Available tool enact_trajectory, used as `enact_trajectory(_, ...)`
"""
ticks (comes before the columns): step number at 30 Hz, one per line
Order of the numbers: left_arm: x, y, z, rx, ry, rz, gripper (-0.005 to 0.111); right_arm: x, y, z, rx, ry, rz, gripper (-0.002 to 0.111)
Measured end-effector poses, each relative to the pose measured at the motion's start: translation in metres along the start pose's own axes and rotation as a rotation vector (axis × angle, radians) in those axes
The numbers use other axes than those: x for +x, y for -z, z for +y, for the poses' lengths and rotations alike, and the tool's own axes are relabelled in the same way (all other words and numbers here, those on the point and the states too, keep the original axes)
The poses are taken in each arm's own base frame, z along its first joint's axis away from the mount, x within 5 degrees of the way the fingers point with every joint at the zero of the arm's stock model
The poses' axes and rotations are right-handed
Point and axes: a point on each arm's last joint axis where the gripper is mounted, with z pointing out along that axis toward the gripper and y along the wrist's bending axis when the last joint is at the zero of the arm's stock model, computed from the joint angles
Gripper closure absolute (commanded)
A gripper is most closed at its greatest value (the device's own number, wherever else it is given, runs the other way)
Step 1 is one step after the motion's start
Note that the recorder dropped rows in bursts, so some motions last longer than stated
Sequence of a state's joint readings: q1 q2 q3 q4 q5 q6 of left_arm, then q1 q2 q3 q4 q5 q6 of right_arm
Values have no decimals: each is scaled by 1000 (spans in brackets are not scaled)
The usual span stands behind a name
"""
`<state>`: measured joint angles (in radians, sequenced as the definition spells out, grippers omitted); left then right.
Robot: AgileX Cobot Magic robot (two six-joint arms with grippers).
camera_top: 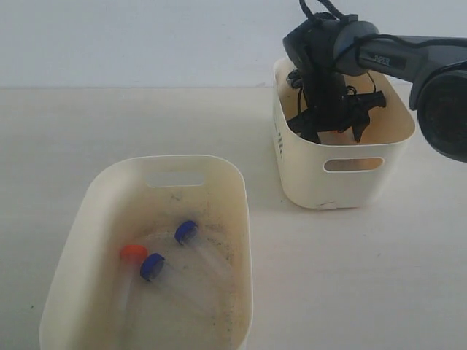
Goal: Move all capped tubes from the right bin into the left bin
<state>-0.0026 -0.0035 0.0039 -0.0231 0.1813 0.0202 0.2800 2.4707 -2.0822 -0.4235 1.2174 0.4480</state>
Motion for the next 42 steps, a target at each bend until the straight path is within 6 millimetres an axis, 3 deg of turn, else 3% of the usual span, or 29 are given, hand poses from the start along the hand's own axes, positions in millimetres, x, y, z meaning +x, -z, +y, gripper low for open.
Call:
enact_trajectory(21, 0, 0, 0, 0, 0, 0, 103, -4, 1, -5, 74, 52, -43, 45)
enact_trajectory(27, 0, 0, 0, 0, 0, 0, 103, -6, -6, -13, 92, 45, -35, 60)
enact_trajectory(35, 0, 0, 0, 0, 0, 0, 103, -6, -10, -16, 96, 40, -25, 64)
enact_trajectory(42, 0, 0, 0, 0, 0, 0, 103, -6, -8, -19, 115, 71, -23, 108)
